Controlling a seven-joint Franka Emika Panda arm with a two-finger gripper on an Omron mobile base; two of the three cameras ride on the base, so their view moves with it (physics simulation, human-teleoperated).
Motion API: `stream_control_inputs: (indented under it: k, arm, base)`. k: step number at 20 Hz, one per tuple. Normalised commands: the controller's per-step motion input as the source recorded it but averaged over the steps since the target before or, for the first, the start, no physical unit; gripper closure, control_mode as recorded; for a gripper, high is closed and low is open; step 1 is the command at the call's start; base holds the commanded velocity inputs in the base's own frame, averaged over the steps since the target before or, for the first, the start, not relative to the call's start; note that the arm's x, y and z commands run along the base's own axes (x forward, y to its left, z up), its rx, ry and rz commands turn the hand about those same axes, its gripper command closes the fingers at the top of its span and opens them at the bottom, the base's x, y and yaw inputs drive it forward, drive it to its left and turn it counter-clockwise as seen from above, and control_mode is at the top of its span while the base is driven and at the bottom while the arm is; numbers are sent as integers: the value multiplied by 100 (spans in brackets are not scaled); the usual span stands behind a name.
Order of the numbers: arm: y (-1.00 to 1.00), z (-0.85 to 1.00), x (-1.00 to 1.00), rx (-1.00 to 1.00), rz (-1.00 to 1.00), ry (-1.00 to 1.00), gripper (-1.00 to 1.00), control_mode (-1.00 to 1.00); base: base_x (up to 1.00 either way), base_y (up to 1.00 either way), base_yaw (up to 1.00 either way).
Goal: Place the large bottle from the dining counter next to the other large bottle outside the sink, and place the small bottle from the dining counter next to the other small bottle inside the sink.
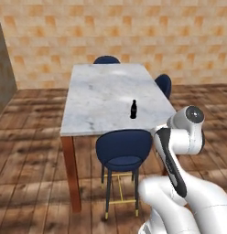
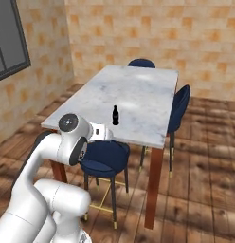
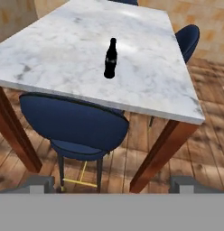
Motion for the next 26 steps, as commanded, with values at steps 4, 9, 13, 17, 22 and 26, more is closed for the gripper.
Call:
stream_control_inputs:
  k: [4, 9, 13, 17, 22, 26]
  arm:
    - [0, 0, 0, 0, 0, 0, -100, 100]
    - [0, 0, 0, 0, 0, 0, -100, 100]
    - [0, 0, 0, 0, 0, 0, -100, 100]
    - [0, 0, 0, 0, 0, 0, -100, 100]
    - [0, 0, 0, 0, 0, 0, -100, 100]
    - [0, 0, 0, 0, 0, 0, -100, 100]
  base:
    - [51, 2, -4]
    - [46, 3, -4]
    - [38, 3, -3]
    - [37, 1, -3]
    - [37, 0, -3]
    - [38, 0, -3]
